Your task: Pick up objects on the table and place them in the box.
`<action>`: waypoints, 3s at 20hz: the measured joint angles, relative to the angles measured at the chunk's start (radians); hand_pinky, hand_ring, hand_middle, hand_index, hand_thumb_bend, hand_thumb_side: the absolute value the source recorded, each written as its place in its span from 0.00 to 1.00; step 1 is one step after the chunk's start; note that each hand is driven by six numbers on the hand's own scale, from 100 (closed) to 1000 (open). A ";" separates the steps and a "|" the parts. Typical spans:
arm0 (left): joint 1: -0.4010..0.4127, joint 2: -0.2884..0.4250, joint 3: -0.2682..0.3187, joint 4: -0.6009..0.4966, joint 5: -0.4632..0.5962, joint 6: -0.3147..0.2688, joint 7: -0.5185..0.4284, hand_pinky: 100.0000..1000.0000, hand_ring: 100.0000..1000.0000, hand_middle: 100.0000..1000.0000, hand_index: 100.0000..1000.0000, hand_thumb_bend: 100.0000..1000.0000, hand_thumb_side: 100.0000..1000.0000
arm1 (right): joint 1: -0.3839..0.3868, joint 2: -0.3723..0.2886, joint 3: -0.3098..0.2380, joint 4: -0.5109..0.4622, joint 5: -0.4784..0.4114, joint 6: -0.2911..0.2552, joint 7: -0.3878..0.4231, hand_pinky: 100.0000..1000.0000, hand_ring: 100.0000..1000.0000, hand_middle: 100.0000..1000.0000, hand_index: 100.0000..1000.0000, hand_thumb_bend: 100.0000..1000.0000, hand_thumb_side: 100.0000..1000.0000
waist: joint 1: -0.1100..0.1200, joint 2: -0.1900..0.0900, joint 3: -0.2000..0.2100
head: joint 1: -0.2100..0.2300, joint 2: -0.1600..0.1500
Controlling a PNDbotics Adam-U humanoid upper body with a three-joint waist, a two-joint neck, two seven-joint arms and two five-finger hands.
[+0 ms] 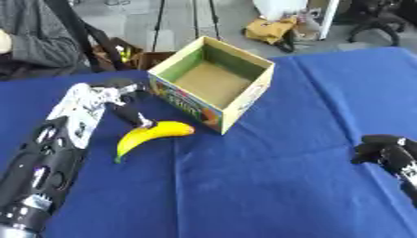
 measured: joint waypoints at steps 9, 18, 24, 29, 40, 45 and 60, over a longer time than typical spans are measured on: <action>0.009 0.013 0.000 -0.031 0.035 -0.010 -0.042 0.82 0.76 0.73 0.89 0.45 0.28 | 0.000 0.000 0.000 0.000 0.000 0.000 0.000 0.79 0.62 0.62 0.77 0.09 0.67 | -0.001 0.000 0.006 | -0.001 0.000; 0.024 0.016 -0.012 -0.027 0.030 -0.015 -0.083 0.81 0.75 0.72 0.89 0.40 0.27 | 0.001 0.000 0.000 0.000 0.000 0.000 0.000 0.79 0.62 0.62 0.77 0.09 0.67 | -0.001 -0.001 0.007 | -0.002 0.000; 0.035 0.006 -0.023 0.002 0.008 -0.014 -0.066 0.79 0.71 0.69 0.86 0.37 0.25 | 0.001 0.000 0.000 0.000 0.000 0.000 0.000 0.79 0.62 0.62 0.77 0.09 0.67 | -0.001 -0.001 0.006 | -0.005 0.000; 0.040 -0.003 -0.030 0.018 -0.008 -0.019 -0.057 0.78 0.69 0.67 0.85 0.32 0.24 | 0.001 0.000 0.000 0.000 0.000 0.000 0.000 0.79 0.62 0.62 0.77 0.09 0.67 | -0.001 -0.001 0.006 | -0.005 0.000; 0.047 -0.017 -0.031 0.042 -0.030 -0.008 -0.009 0.73 0.62 0.59 0.78 0.19 0.18 | 0.001 0.000 0.000 0.000 0.000 0.002 -0.001 0.79 0.62 0.62 0.77 0.09 0.67 | -0.001 0.000 0.005 | -0.005 0.000; 0.047 -0.019 -0.031 0.049 -0.035 -0.005 0.009 0.72 0.59 0.56 0.75 0.15 0.17 | 0.001 0.000 0.000 0.000 0.000 0.002 -0.001 0.79 0.62 0.62 0.77 0.09 0.67 | -0.001 0.000 0.005 | -0.005 0.000; 0.047 -0.020 -0.037 0.056 -0.036 0.001 0.024 0.64 0.49 0.45 0.64 0.00 0.14 | 0.001 0.000 0.000 0.000 0.000 0.003 0.000 0.79 0.62 0.62 0.77 0.09 0.67 | -0.001 0.000 0.005 | -0.005 0.000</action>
